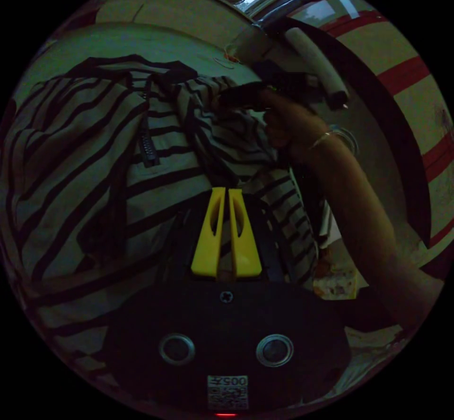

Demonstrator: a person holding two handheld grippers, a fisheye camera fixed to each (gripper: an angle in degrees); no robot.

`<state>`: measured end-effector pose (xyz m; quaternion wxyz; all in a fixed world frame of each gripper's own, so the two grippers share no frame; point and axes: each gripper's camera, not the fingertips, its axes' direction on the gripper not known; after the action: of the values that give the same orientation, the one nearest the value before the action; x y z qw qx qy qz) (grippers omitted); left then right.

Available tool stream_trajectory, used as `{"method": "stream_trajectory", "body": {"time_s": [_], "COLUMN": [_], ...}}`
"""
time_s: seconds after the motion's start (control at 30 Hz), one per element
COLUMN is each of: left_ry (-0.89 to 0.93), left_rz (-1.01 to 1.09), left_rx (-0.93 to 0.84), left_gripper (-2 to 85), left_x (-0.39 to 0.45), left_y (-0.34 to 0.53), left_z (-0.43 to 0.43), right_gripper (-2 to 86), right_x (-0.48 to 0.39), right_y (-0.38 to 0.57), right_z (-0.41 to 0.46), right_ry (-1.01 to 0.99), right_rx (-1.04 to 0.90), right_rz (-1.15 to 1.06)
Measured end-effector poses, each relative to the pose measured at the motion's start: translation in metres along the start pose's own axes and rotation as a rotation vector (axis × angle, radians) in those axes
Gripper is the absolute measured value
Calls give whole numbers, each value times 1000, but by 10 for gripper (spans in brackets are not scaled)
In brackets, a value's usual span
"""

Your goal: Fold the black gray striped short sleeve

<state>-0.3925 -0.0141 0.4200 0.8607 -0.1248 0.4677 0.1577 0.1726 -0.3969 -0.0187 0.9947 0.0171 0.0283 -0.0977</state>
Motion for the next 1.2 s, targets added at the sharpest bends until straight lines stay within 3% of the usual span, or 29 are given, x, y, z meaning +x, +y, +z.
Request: {"method": "stream_trajectory", "body": {"time_s": [0.17,0.33,0.5,0.77,1.0,1.2], "left_ry": [-25,-174,-242,-481,-535,-547], "left_rz": [40,113,20,-119,-199,-165], "left_rx": [20,33,56,98,56,69], "left_gripper": [16,11,-2,-5,-5,-5], "left_x": [31,69,103,148,167,194], "left_y": [47,108,183,352,449,493], "left_z": [-53,-117,-198,-345,-397,-437], "right_gripper": [-13,-12,-10,-10,-9,-9], "right_x": [-15,-18,5,21,11,25], "right_y": [114,257,384,502,594,647], "right_z": [-61,-109,-165,-222,-236,-274], "right_ry": [3,-54,-92,-164,-24,-66], "right_rx": [90,33,74,119,43,110], "right_rz": [-2,141,312,357,379,403]}}
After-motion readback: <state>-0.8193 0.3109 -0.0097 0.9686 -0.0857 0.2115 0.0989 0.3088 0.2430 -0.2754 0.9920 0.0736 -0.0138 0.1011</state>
